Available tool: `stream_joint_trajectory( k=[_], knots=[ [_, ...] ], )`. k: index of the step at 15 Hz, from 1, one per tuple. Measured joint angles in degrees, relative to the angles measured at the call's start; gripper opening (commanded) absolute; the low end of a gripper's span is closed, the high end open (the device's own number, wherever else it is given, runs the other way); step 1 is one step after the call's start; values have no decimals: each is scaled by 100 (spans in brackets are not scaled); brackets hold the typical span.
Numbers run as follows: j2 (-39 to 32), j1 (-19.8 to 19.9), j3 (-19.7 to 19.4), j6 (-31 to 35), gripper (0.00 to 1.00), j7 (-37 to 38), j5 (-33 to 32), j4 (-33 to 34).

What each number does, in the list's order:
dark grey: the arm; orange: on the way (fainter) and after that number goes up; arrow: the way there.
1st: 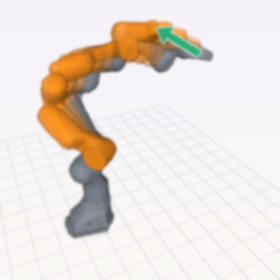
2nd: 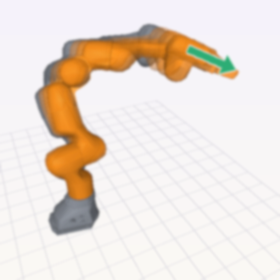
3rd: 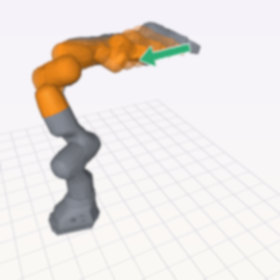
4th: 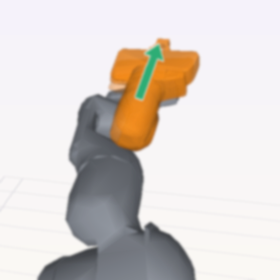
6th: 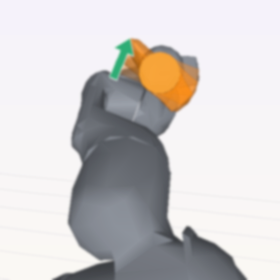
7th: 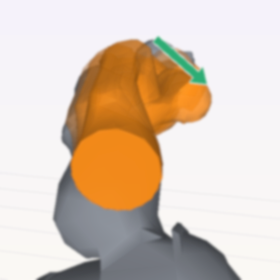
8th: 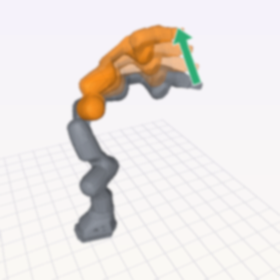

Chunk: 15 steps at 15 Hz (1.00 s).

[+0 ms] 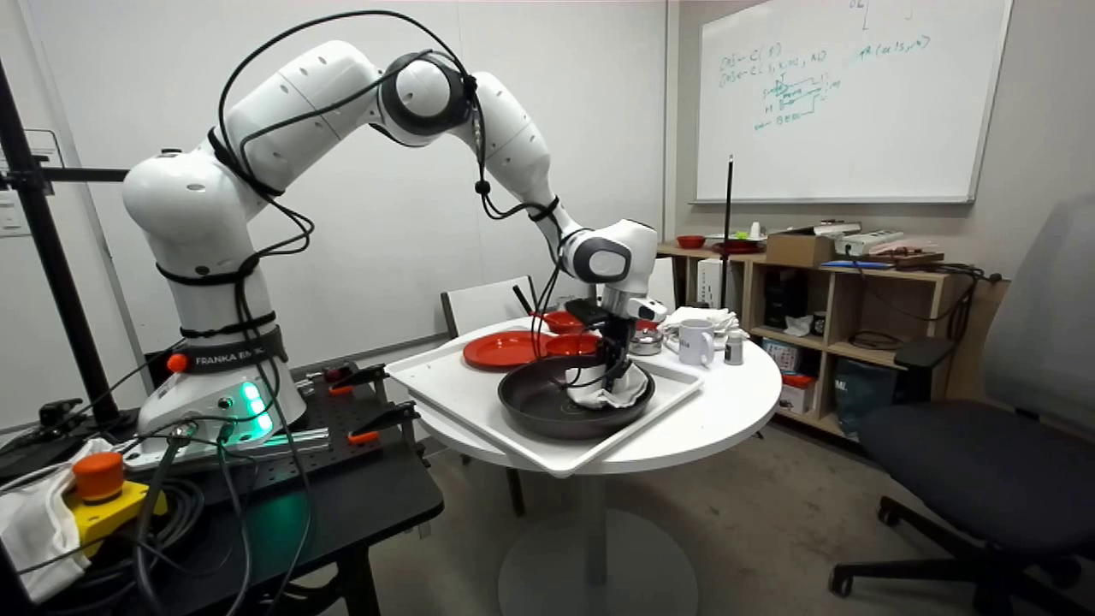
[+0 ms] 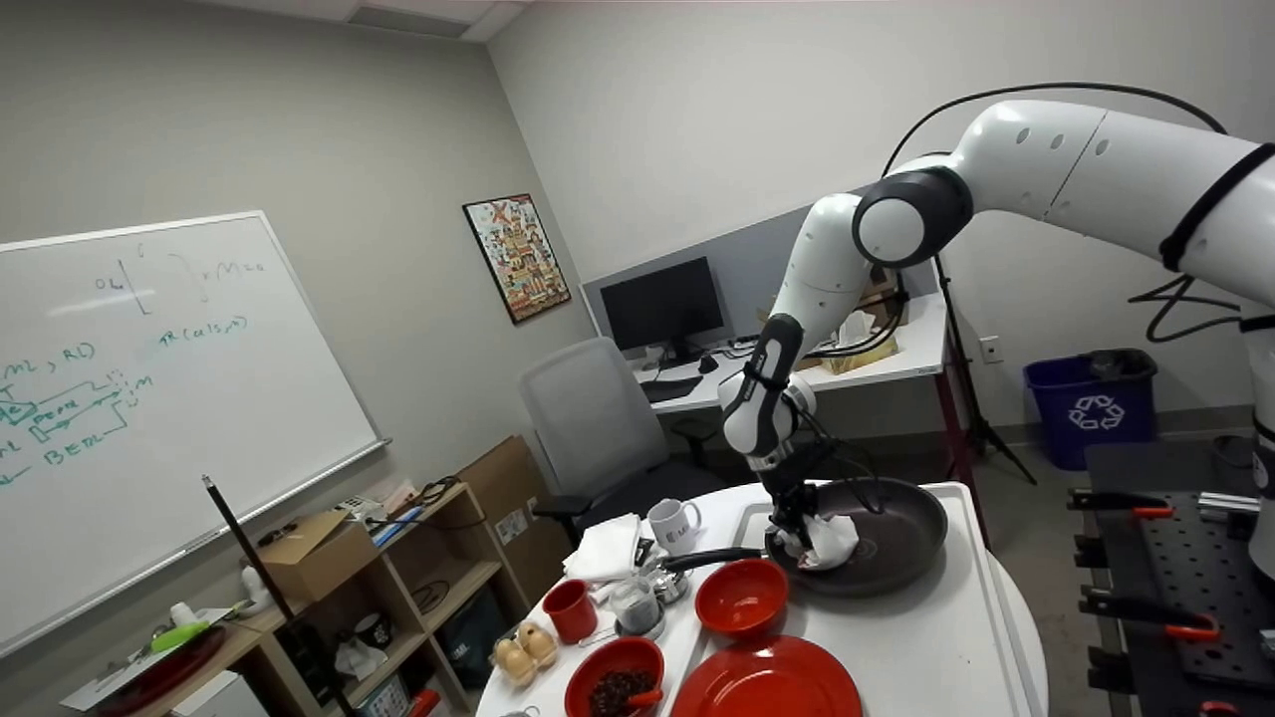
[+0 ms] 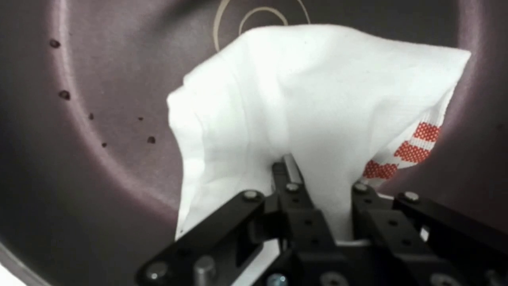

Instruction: Pick up the white towel from the tray, wipe the inside of the black pan and put the towel back on the tray.

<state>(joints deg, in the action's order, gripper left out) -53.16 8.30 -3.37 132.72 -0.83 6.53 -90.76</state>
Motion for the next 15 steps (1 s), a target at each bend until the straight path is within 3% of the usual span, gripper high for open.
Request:
stream_joint_trajectory(
  k=[7,15],
  knots=[
    [532,-449,139,662,6,-346,-503,-1103],
    [1301,-348,429,1106,6,-1277,-592,-2745]
  ],
)
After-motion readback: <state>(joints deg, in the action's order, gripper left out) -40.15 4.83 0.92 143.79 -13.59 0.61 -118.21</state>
